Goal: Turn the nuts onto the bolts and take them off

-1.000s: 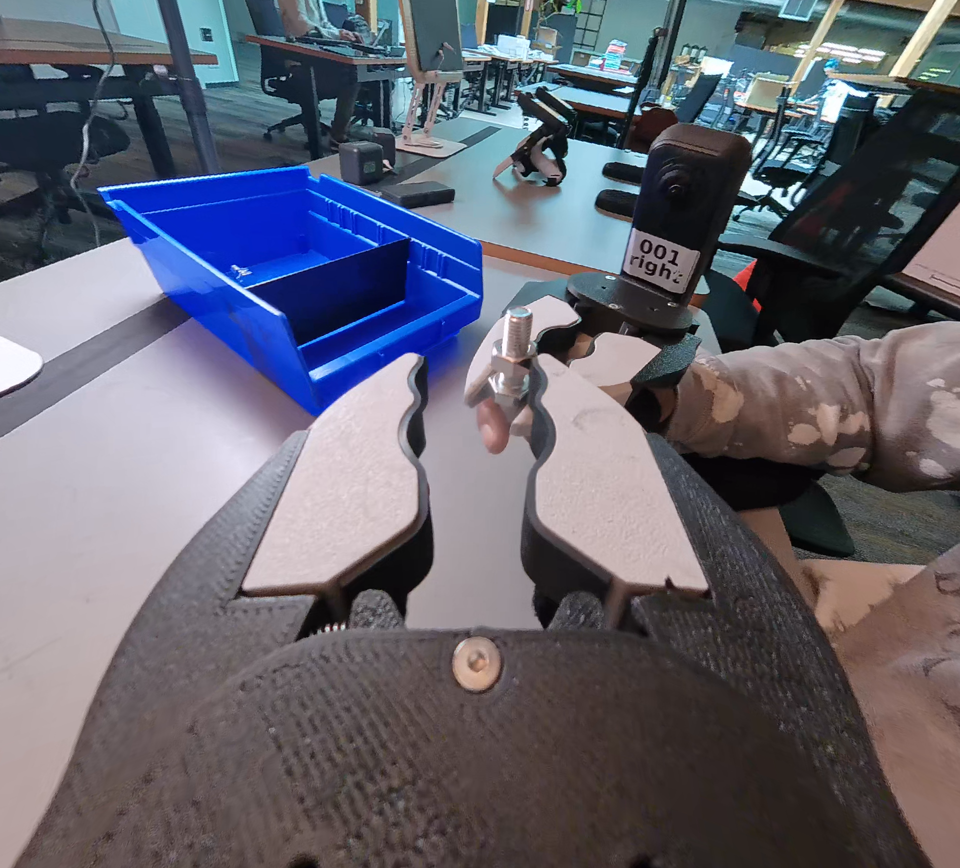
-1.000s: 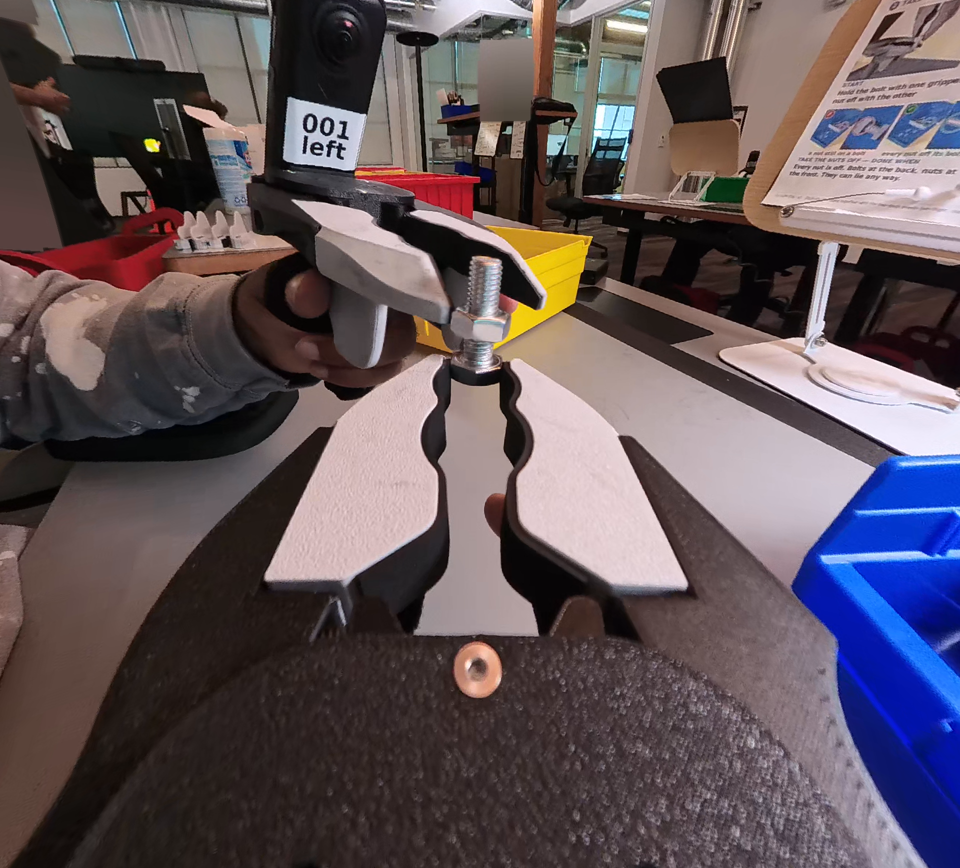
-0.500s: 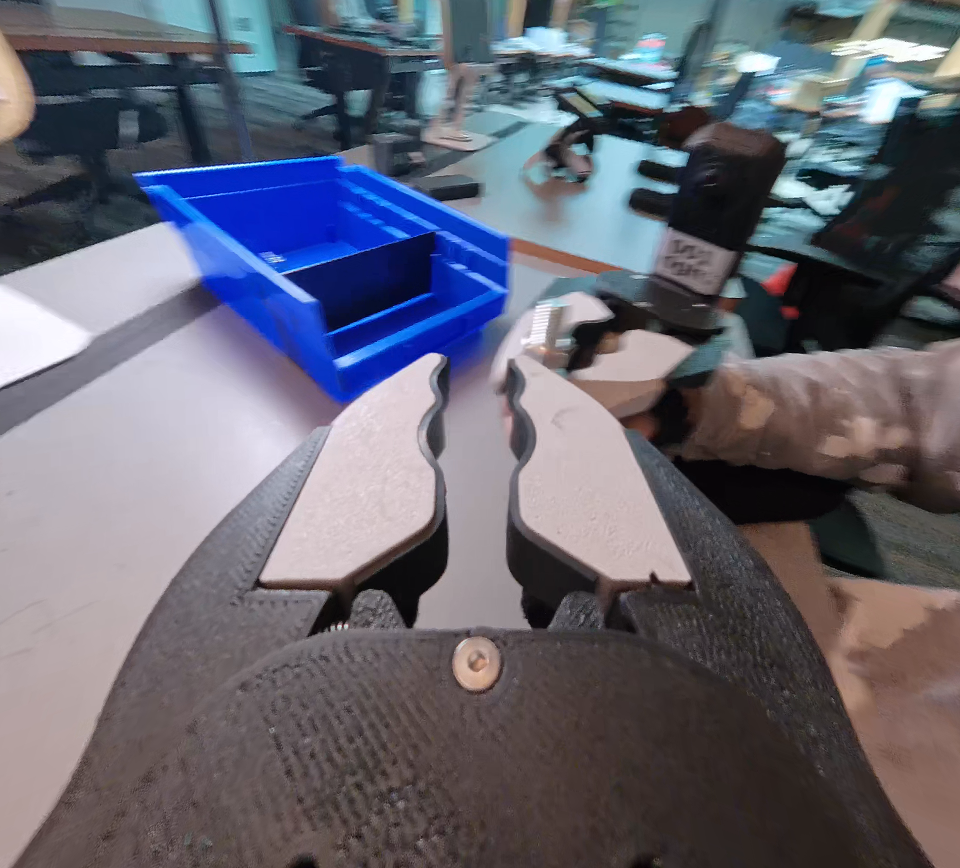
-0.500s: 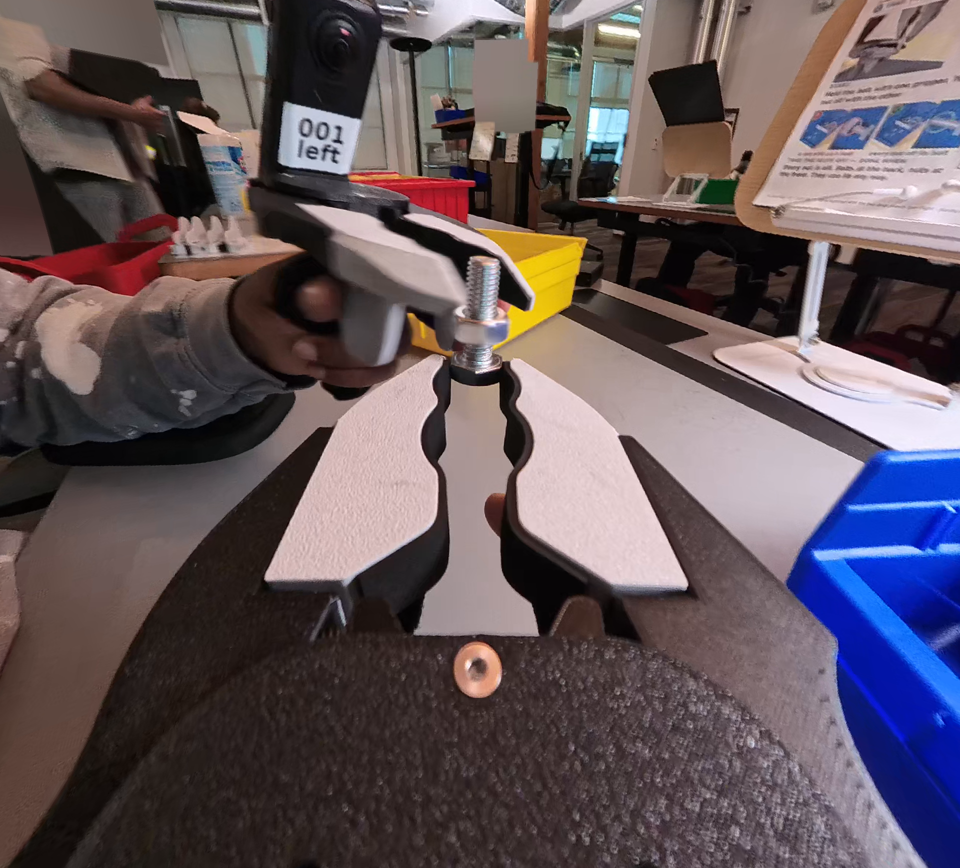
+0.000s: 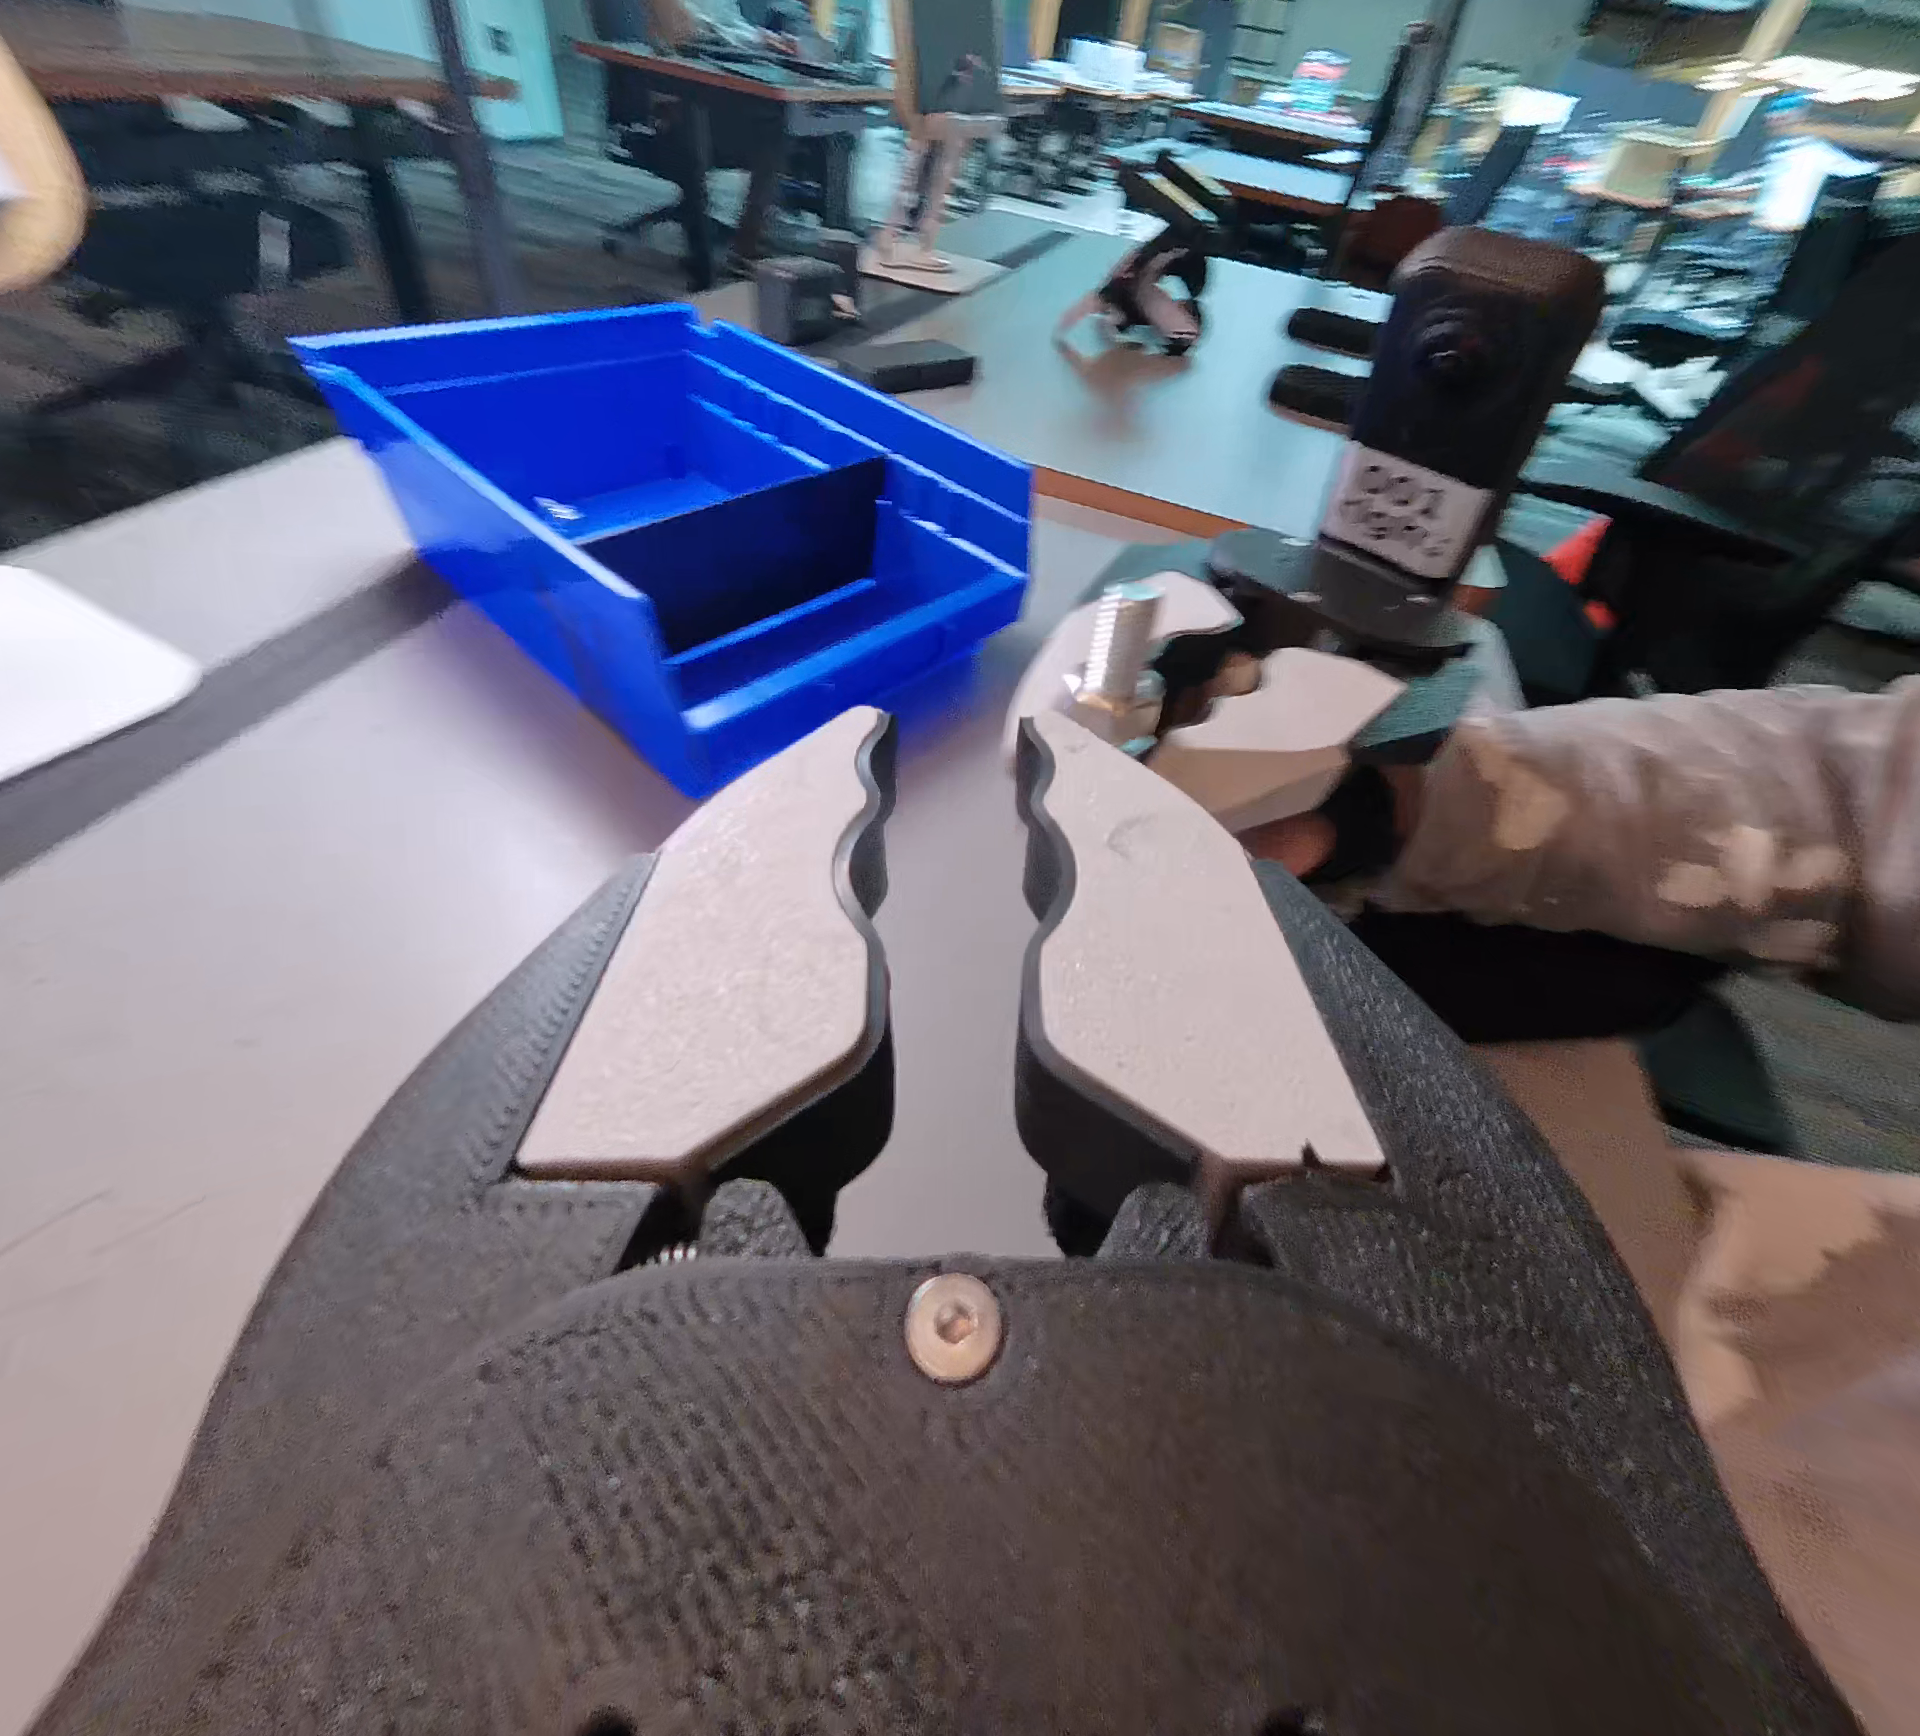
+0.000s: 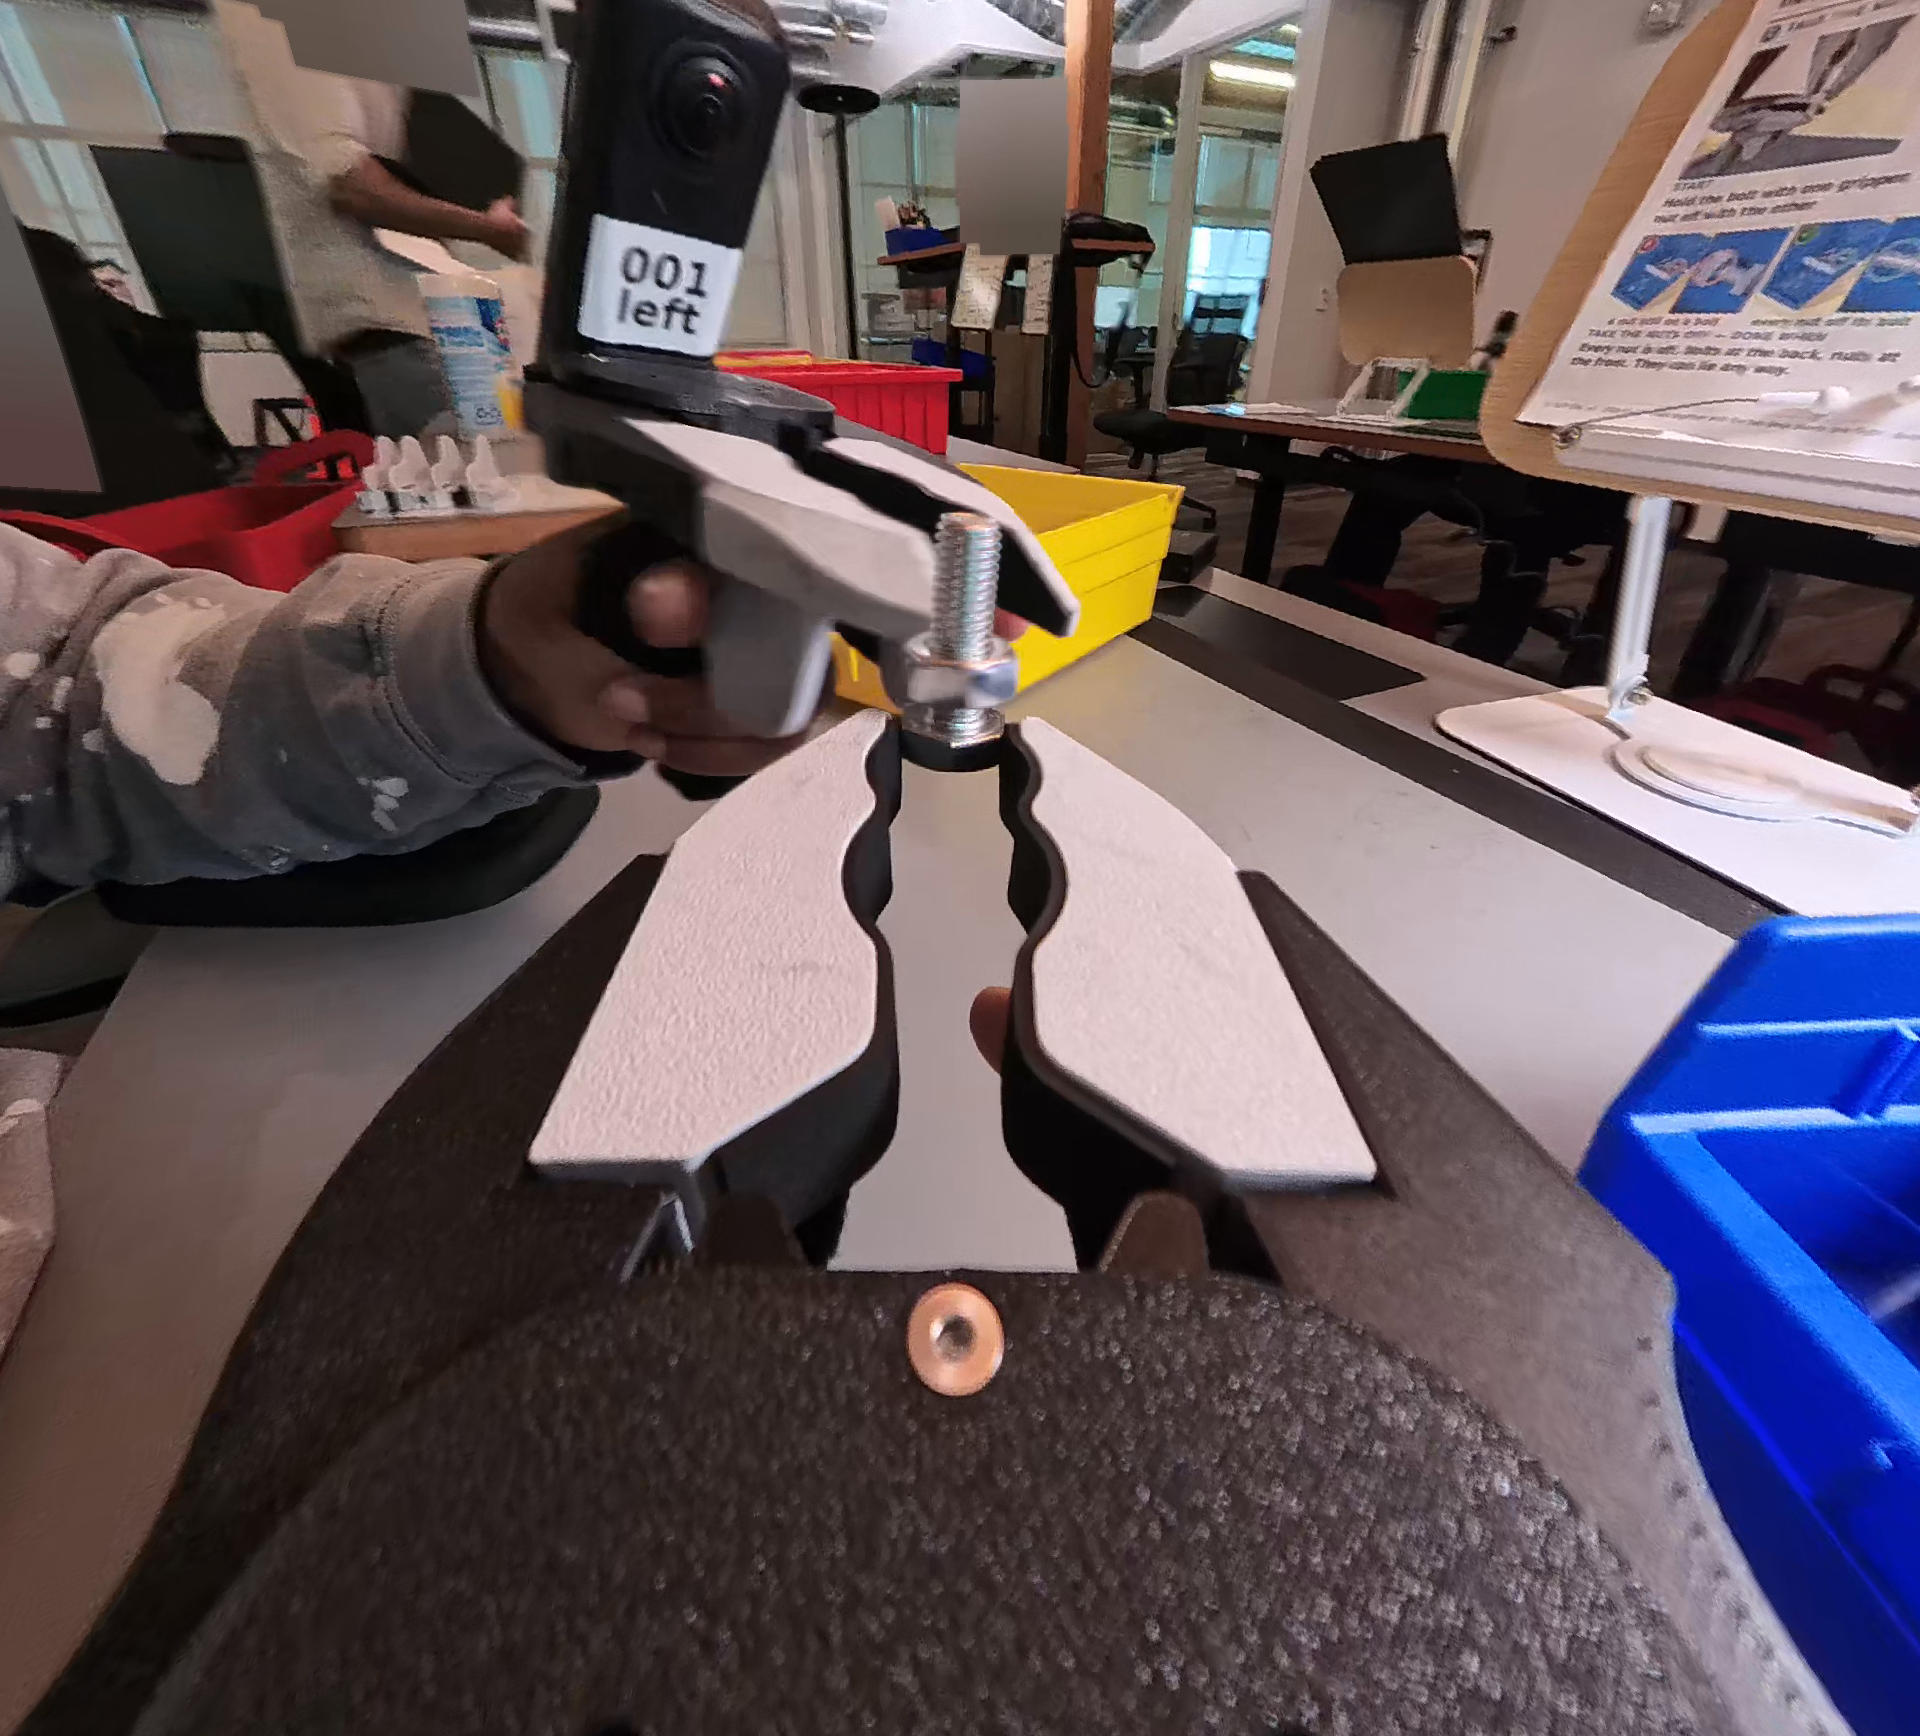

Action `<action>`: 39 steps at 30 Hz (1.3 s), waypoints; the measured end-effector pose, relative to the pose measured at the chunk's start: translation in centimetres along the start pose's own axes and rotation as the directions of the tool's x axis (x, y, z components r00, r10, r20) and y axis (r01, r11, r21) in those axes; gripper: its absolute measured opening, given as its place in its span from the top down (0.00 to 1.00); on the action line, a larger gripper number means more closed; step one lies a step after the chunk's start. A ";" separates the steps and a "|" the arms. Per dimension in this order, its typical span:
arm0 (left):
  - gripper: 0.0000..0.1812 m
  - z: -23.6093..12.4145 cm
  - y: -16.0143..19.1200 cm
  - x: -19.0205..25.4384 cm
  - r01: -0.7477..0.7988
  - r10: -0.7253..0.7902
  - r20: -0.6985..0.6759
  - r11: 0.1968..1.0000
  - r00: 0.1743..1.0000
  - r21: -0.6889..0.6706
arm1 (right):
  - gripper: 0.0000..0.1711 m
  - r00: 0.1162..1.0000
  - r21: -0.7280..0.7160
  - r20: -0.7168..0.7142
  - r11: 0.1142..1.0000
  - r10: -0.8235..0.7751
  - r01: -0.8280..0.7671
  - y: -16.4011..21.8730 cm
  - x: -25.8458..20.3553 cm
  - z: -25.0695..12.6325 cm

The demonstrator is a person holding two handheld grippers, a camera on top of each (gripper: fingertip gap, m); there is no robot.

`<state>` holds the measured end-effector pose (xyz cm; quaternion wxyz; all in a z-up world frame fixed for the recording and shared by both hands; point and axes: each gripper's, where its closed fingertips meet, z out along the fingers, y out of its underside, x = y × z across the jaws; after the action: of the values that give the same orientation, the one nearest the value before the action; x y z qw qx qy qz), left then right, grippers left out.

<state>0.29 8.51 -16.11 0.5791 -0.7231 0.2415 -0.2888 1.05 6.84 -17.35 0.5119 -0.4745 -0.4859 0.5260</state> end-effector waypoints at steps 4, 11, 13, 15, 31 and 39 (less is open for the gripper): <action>0.86 -0.3 0.1 -0.7 0.038 -0.038 -0.003 0.999 0.999 -0.009 | 0.90 1.000 -0.002 -0.006 1.000 -0.011 0.011 -0.1 0.1 -0.1; 0.75 0.3 0.3 1.6 0.005 -0.007 -0.097 1.000 0.995 -0.025 | 0.90 1.000 -0.011 -0.007 1.000 -0.013 0.013 0.1 -0.1 0.1; 0.78 0.3 0.4 1.3 0.011 -0.013 -0.080 0.999 0.997 -0.034 | 0.90 1.000 -0.011 -0.015 1.000 -0.013 0.013 0.1 0.0 0.1; 0.89 0.0 0.4 -0.5 -0.010 0.011 0.031 0.999 0.999 -0.036 | 0.90 1.000 0.003 -0.001 1.000 -0.005 0.005 -0.1 0.1 -0.1; 0.92 -1.2 -0.4 -2.5 -0.038 0.034 0.118 0.999 0.992 0.032 | 0.90 0.973 -0.113 -0.228 0.994 -0.015 -0.011 -0.1 5.3 -1.2; 1.00 -1.8 -0.4 -4.4 -0.096 0.077 0.228 0.993 0.971 0.072 | 0.90 0.772 -0.423 -0.625 0.880 -0.113 -0.215 -1.6 24.1 -6.6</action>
<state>-4.11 10.38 -16.03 0.6442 -0.7153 0.1934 -0.1895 7.13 31.13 -16.30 0.4988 -0.7465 -0.3844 0.2150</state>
